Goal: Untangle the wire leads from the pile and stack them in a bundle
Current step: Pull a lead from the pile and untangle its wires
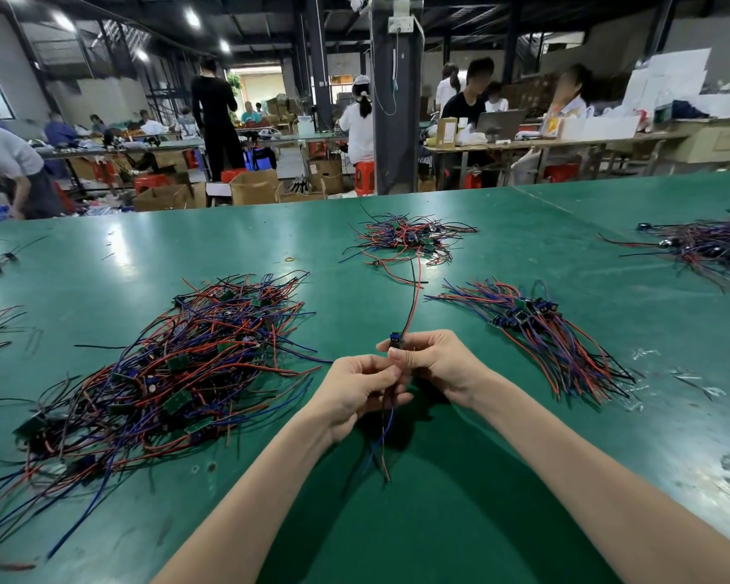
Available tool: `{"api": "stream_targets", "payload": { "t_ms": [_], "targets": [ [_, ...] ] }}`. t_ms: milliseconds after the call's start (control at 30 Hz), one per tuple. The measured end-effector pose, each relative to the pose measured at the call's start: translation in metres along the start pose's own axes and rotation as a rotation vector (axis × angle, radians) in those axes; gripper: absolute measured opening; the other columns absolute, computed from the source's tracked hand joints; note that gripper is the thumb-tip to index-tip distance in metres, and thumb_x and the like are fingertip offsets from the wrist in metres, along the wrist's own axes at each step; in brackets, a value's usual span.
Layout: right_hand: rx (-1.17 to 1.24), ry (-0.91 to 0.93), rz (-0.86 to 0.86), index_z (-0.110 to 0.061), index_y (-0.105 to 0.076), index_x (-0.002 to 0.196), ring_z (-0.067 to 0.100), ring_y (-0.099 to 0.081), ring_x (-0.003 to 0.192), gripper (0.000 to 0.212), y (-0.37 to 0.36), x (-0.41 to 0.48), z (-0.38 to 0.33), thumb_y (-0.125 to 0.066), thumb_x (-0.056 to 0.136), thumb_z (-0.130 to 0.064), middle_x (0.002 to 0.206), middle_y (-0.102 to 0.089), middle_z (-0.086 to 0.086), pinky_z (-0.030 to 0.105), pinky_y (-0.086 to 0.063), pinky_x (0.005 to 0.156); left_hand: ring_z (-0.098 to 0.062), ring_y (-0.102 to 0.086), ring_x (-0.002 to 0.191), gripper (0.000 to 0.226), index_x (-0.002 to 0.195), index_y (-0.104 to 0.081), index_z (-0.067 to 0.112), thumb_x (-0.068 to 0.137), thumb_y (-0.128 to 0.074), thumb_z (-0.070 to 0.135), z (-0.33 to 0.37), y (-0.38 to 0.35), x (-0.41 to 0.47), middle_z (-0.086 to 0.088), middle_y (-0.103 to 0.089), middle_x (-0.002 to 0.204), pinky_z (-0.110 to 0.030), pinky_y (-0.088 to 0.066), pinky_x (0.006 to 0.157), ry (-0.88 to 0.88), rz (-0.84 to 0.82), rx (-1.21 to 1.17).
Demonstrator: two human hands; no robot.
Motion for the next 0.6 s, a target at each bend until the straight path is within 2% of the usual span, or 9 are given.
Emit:
{"api": "stream_targets", "payload": {
  "t_ms": [167,367,467,600],
  "targets": [
    [0.013,-0.010,-0.002,0.003,-0.066,0.087,0.016,-0.065,0.058,0.010,0.0006,0.0002,-0.0010,-0.060,0.082,0.009,0.066,-0.068,0.009,0.024,-0.057,0.063,-0.011,-0.062,0.055,0.013,0.075,-0.061,0.001,0.086,-0.059,-0.007,0.0000,-0.0006,0.0005,-0.005,-0.063,0.062,-0.027,-0.057,0.059,-0.007,0.007,-0.004],
    [0.028,-0.041,-0.001,0.001,-0.067,0.086,0.015,-0.066,0.057,0.009,0.0005,0.0009,-0.0002,-0.061,0.081,0.007,0.065,-0.068,0.007,0.022,-0.056,0.060,-0.010,-0.061,0.056,0.010,0.077,-0.059,0.000,0.084,-0.061,-0.005,-0.0004,-0.0011,0.0007,-0.004,-0.060,0.062,-0.027,-0.058,0.061,-0.025,0.019,-0.007],
    [0.017,-0.035,0.010,0.001,-0.067,0.086,0.013,-0.062,0.051,0.010,0.0022,0.0004,-0.0015,-0.061,0.081,0.007,0.061,-0.067,0.005,0.020,-0.053,0.056,-0.009,-0.062,0.058,0.011,0.079,-0.061,-0.001,0.089,-0.057,0.001,-0.0006,-0.0019,0.0013,-0.003,-0.065,0.063,-0.026,-0.058,0.062,-0.030,0.001,-0.018],
    [0.026,-0.055,0.022,0.000,-0.067,0.088,0.013,-0.056,0.042,0.013,0.0061,-0.0004,-0.0011,-0.063,0.079,0.007,0.059,-0.065,0.005,0.021,-0.050,0.051,-0.012,-0.064,0.063,0.010,0.086,-0.064,-0.002,0.090,-0.054,-0.003,-0.0011,-0.0037,0.0013,-0.005,-0.068,0.070,-0.027,-0.058,0.064,-0.023,-0.034,-0.030]
  ]
}}
Point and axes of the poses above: each hand's wrist, its own x-axis towards the middle knuckle, its own y-axis out of the back of the hand, z = x × y, the point moved 7 cm from there along x, towards the middle knuckle
